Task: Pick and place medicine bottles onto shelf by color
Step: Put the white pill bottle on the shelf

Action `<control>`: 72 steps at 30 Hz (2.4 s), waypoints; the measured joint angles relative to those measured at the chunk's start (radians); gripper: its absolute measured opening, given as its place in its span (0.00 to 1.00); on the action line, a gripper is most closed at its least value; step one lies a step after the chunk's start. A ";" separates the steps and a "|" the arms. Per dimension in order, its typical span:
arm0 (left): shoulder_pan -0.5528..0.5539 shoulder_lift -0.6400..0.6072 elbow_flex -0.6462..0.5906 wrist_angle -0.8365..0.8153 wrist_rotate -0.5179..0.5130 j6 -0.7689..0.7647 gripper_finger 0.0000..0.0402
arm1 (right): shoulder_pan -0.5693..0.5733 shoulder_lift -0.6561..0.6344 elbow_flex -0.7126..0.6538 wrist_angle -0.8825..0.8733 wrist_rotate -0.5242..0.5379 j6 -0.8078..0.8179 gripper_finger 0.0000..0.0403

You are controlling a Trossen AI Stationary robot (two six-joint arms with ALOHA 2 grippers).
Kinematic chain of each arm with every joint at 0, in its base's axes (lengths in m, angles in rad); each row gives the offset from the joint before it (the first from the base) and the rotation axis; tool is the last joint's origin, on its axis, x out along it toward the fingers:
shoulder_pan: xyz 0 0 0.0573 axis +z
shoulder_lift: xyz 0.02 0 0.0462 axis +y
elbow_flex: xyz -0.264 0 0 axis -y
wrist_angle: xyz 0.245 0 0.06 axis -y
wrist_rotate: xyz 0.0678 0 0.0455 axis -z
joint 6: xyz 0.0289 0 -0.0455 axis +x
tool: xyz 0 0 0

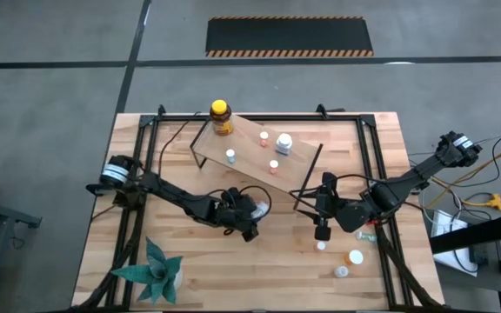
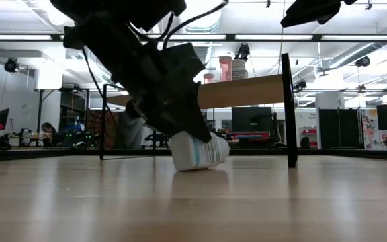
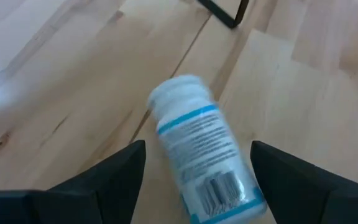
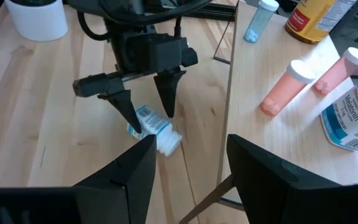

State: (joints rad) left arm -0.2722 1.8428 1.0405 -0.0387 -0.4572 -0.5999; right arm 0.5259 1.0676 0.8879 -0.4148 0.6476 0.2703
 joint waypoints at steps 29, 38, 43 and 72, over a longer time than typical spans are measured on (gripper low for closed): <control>-0.147 -0.020 0.048 0.023 -0.183 0.509 0.31 | 0.000 0.000 -0.029 0.049 -0.069 0.042 0.47; -0.341 -0.030 0.097 0.227 -0.775 1.137 0.32 | 0.002 0.055 -0.033 0.377 -0.204 0.076 0.55; -0.362 -0.030 0.096 0.338 -0.817 1.293 0.32 | 0.004 0.149 -0.031 0.560 -0.203 0.058 0.61; -0.363 -0.036 0.096 0.449 -0.809 1.313 0.32 | 0.005 0.309 -0.029 0.774 -0.027 0.000 0.52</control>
State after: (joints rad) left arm -0.6350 1.8072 1.1362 0.4107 -1.2664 0.7132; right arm 0.5304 1.3766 0.8593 0.3592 0.6206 0.2699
